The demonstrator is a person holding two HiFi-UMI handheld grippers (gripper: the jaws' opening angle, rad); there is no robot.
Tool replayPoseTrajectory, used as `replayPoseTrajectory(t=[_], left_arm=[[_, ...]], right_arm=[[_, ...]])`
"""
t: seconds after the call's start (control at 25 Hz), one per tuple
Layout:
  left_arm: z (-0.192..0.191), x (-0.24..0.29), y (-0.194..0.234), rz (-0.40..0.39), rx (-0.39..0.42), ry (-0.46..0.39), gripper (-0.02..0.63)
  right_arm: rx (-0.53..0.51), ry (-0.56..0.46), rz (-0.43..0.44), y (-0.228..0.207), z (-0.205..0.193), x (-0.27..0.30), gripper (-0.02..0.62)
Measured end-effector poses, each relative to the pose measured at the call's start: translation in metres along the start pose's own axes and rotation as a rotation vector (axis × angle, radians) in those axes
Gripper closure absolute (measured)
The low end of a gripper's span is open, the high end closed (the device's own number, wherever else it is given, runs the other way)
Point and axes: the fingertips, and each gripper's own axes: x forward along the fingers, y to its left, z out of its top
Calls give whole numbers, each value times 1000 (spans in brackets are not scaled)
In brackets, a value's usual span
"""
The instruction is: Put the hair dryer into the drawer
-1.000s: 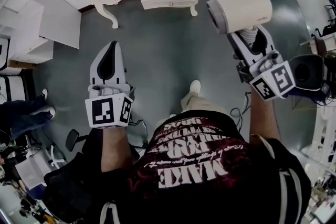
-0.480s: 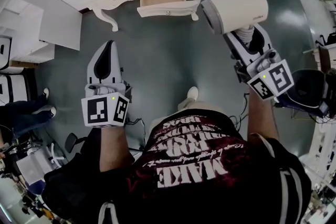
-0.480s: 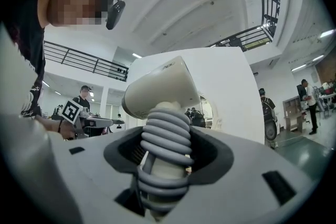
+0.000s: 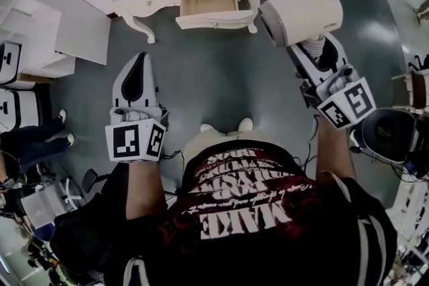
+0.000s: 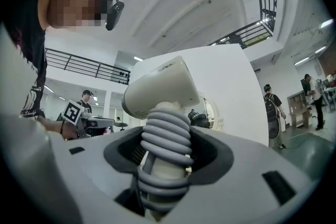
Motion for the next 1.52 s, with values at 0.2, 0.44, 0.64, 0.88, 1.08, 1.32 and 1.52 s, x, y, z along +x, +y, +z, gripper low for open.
replayPoseTrajectory(t=[0.2,0.44,0.64,0.88,1.08,1.32,1.52], left_arm=[[-5,7,6,2,-6,-10,601],[-13,28,17,-9,-37,-16,601],[-12,61,20,-46,-30,-30,601],[-15,89,40,-68,-24,-24,601],[-19,118,66,-72,-29,-18,601],[-33,151,92,-76,-24,-14,601],[-42,188,118,-89,-29,1,601]], right_arm=[[10,2,-5,-6,-7,5,360],[4,16,-4,-8,-10,18,360],[-1,13,-17,-23,-9,35,360],[-2,12,-34,-33,-9,62,360],[14,10,-31,-44,-8,96,360],[28,6,-24,-57,-14,138,360],[29,20,-30,-70,-19,178,360]])
